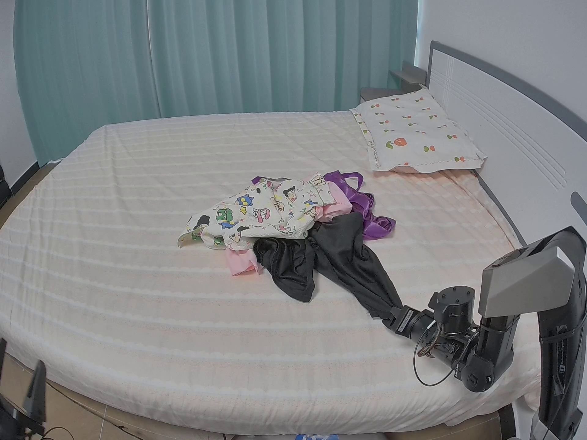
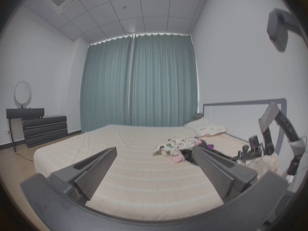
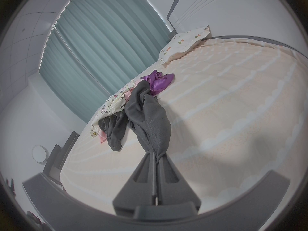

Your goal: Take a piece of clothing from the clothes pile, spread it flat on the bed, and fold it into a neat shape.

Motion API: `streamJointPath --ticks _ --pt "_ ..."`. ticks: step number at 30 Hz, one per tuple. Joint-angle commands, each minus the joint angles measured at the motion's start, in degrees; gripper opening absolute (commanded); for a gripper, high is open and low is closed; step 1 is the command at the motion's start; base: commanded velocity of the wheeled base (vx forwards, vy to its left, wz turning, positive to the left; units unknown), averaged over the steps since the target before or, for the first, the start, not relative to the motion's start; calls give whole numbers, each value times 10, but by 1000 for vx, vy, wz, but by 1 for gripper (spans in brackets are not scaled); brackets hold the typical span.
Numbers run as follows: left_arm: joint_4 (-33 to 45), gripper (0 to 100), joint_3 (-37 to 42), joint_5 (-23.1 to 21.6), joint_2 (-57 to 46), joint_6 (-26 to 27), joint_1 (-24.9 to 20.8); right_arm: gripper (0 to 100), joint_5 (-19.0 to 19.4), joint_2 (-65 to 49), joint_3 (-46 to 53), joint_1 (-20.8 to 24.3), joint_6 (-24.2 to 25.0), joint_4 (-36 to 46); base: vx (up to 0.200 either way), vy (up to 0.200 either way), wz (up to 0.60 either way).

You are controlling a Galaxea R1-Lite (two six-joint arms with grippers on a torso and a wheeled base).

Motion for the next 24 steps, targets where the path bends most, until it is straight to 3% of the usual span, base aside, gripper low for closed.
streamJointPath --ticks 1,4,6,9,14,15,16,17,19,21,24 --pt "-3 100 -38 -54 209 -11 -15 0 -2 2 -3 13 -1 -10 0 0 0" --pt "-41 100 5 -90 304 -17 -31 0 -2 2 0 13 -1 -10 0 0 0" --pt "-74 100 11 -91 371 -18 -67 0 -3 1 0 13 -1 -10 0 0 0" --pt "-140 100 9 -85 473 -29 -128 0 -3 1 -2 13 -1 -10 0 0 0" --pt "-270 100 6 -53 678 -47 -191 0 -3 2 0 17 -1 -10 0 0 0" --pt "-270 100 6 -53 678 -47 -191 0 -3 2 0 17 -1 -10 0 0 0" --pt "-343 100 1 -49 757 -100 -214 0 -5 2 2 17 -1 -10 0 0 0" --pt "-343 100 1 -49 757 -100 -214 0 -5 2 2 17 -1 -10 0 0 0" --pt "-437 100 -27 -8 860 -173 -256 0 -6 1 3 17 -1 -10 0 0 0" --pt "-486 100 -68 68 946 -218 -284 0 -8 1 2 17 -1 -10 0 0 0" --pt "-513 100 -114 135 1025 -232 -305 0 -9 2 2 17 -1 -10 0 0 0"
